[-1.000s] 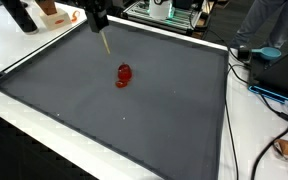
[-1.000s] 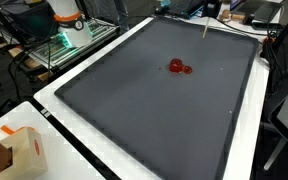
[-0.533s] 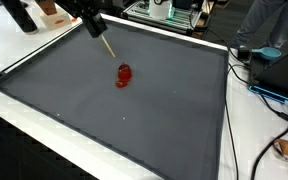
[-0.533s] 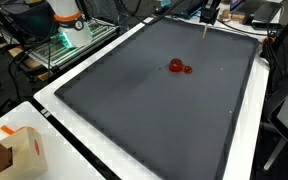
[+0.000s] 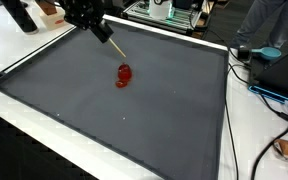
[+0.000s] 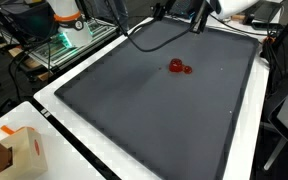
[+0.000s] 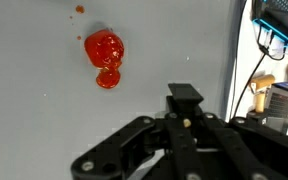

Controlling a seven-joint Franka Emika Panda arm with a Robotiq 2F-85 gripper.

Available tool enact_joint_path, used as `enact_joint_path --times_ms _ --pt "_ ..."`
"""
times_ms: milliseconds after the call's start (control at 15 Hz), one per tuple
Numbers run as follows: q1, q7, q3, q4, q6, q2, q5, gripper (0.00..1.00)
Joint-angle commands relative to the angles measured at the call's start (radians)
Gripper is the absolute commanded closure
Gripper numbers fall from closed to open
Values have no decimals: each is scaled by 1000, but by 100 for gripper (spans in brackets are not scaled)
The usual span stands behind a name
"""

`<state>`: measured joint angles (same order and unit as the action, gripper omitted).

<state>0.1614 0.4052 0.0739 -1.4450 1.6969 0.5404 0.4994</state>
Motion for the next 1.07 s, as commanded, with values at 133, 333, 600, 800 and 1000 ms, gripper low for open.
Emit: enact_joint_path --times_ms 133,333,600,800,1000 --pt "65 103 22 6 -87 49 96 97" --pt "79 134 17 6 -114 71 121 97" --pt "94 164 13 12 -140 98 151 97" --pt "96 168 9 15 -145 117 162 97" --pt "94 155 7 14 -132 130 173 97"
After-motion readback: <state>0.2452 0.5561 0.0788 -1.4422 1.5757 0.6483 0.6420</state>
